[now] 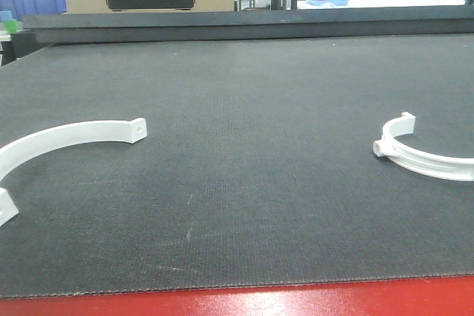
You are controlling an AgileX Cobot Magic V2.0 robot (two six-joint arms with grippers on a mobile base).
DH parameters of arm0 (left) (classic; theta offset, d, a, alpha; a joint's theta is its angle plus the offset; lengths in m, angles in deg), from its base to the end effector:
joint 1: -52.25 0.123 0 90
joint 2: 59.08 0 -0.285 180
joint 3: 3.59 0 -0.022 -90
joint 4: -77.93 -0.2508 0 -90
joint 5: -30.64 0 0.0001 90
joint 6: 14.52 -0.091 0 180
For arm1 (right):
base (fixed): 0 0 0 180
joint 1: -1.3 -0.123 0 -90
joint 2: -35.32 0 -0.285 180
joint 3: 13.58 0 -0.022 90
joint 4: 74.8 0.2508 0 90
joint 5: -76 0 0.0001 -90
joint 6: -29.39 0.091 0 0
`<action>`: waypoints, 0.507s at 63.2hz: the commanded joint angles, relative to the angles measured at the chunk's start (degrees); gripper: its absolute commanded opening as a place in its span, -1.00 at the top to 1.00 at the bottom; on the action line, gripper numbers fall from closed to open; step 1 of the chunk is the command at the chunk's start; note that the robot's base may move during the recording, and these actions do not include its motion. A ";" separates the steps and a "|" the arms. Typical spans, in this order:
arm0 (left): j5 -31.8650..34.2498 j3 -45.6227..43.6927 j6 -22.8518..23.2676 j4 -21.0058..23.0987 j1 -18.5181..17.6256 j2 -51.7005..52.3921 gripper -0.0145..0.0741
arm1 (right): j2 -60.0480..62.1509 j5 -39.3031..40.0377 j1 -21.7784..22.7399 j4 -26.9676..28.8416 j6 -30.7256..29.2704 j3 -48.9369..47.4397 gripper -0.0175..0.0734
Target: Grab PVC pipe and place in blue bin
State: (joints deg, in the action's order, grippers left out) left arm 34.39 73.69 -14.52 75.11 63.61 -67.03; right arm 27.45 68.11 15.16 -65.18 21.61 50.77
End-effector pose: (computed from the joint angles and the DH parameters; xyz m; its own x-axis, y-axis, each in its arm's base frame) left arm 0.0548 0.0107 0.2186 0.1355 0.0773 -0.9878 -0.2007 0.9784 0.0490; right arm 0.0388 -0.0074 0.2753 0.1752 -0.0118 -0.9845 0.2123 0.9769 0.0261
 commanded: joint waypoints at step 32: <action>-3.75 -5.32 2.44 2.82 -0.40 0.16 0.92 | -13.97 -19.20 0.22 0.17 -0.19 -16.67 0.99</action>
State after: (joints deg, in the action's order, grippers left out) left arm 35.07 71.85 -12.80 76.76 63.61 -67.03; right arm 15.37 49.74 15.16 -65.08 21.61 36.23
